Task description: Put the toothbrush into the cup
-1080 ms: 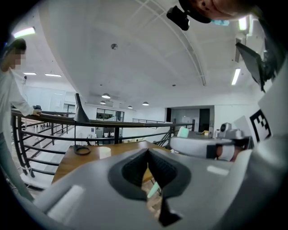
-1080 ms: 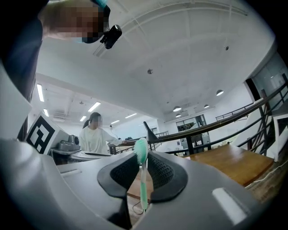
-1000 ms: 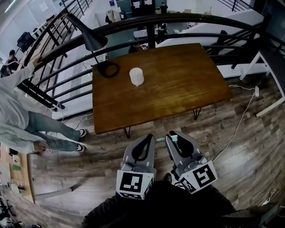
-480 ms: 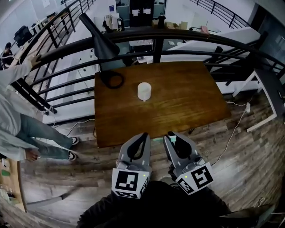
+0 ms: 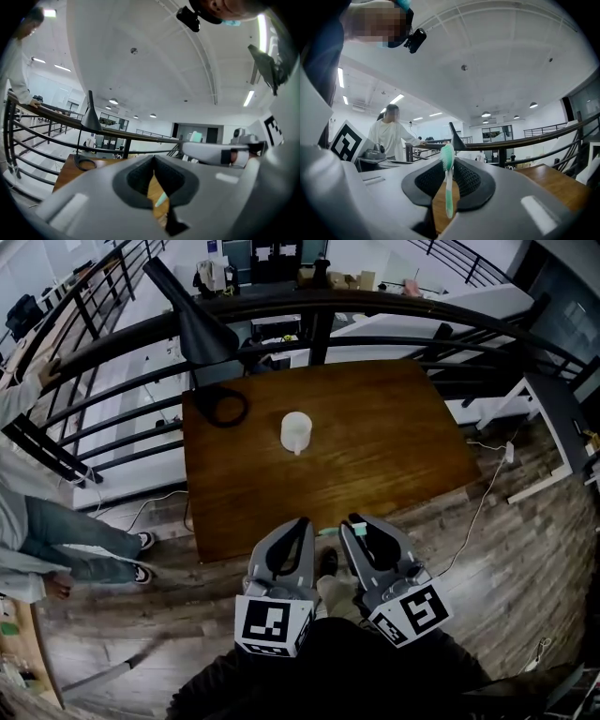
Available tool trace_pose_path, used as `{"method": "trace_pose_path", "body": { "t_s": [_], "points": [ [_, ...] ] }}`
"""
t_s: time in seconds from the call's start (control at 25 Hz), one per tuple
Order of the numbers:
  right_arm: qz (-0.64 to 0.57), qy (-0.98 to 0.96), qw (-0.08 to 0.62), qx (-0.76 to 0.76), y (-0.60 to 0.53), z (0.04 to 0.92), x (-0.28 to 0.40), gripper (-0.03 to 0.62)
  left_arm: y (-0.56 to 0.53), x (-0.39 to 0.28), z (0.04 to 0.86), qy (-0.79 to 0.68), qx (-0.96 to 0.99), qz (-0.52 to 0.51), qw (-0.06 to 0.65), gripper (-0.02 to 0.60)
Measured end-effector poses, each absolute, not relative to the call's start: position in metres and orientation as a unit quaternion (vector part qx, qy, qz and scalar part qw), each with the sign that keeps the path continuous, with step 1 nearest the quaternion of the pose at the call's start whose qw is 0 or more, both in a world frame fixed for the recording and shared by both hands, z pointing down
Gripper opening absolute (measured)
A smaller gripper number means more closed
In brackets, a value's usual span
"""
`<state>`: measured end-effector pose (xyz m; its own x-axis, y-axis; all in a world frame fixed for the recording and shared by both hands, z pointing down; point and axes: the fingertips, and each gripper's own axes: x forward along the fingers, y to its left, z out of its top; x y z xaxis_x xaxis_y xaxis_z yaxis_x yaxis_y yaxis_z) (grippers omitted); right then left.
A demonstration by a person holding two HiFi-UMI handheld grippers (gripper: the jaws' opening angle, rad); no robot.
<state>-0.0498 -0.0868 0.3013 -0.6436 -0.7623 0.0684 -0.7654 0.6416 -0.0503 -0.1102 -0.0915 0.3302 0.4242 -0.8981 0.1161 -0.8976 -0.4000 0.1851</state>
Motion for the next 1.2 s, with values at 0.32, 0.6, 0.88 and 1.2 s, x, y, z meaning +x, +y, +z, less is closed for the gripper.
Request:
{"method": "trace_pose_path", "body": {
  "t_s": [0.32,0.6,0.88,1.2],
  "points": [
    [0.047,-0.917,0.02,0.396,-0.118,0.308,-0.086,0.057,-0.121,-0.151,0.333,-0.566,0.817,0.006,0.112,0.008],
    [0.075,-0.919,0.01,0.387,-0.161,0.32,-0.076,0.057,-0.159,-0.14,0.346,-0.572,0.81,0.04,0.123,0.008],
    [0.096,-0.92,-0.021,0.38,-0.214,0.315,-0.053,0.057,-0.208,-0.113,0.342,-0.575,0.806,0.074,0.119,0.008],
    [0.091,-0.934,-0.066,0.339,-0.26,0.294,-0.027,0.057,-0.25,-0.075,0.315,-0.594,0.796,0.095,0.073,0.008]
  ]
}}
